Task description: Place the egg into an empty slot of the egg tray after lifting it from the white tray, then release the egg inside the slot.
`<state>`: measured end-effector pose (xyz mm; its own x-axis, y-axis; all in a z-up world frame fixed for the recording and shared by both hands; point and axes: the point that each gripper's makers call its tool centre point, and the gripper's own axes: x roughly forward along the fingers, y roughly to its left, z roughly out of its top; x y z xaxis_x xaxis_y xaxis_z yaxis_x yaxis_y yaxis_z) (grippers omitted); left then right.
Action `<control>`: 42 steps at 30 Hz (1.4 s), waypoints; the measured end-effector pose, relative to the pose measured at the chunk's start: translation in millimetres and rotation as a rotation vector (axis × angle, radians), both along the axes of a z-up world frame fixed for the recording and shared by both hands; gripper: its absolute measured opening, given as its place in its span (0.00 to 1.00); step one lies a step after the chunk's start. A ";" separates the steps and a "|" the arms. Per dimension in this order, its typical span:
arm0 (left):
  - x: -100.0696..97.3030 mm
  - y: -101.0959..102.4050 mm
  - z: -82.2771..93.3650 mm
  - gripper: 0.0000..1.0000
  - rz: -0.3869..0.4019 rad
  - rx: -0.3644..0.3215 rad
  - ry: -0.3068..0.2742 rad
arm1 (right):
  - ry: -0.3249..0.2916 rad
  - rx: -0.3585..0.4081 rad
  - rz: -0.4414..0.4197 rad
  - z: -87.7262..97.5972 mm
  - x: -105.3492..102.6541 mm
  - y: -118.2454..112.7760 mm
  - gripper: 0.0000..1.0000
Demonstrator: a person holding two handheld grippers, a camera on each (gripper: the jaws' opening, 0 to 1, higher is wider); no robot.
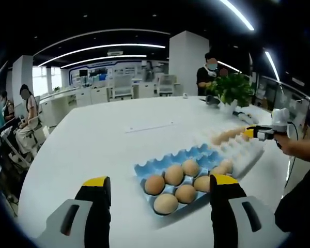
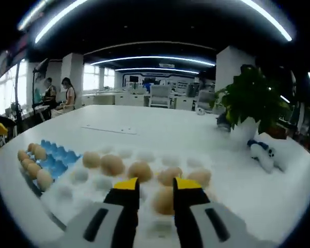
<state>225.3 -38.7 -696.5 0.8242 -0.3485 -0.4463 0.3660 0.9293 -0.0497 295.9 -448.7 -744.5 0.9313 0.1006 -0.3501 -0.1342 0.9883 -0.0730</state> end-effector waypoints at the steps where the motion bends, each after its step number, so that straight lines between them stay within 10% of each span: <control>1: -0.1 0.4 -0.3 0.79 -0.001 0.003 0.001 | 0.006 -0.006 -0.005 -2.6 0.2 -3.0 0.25; 19: -0.3 5.2 0.4 0.79 0.011 0.010 0.002 | 0.063 -0.029 -0.007 -26.5 8.0 -5.2 0.25; 42: -2.3 7.3 2.1 0.79 0.016 0.006 0.000 | -0.016 0.085 0.145 21.5 3.0 51.9 0.25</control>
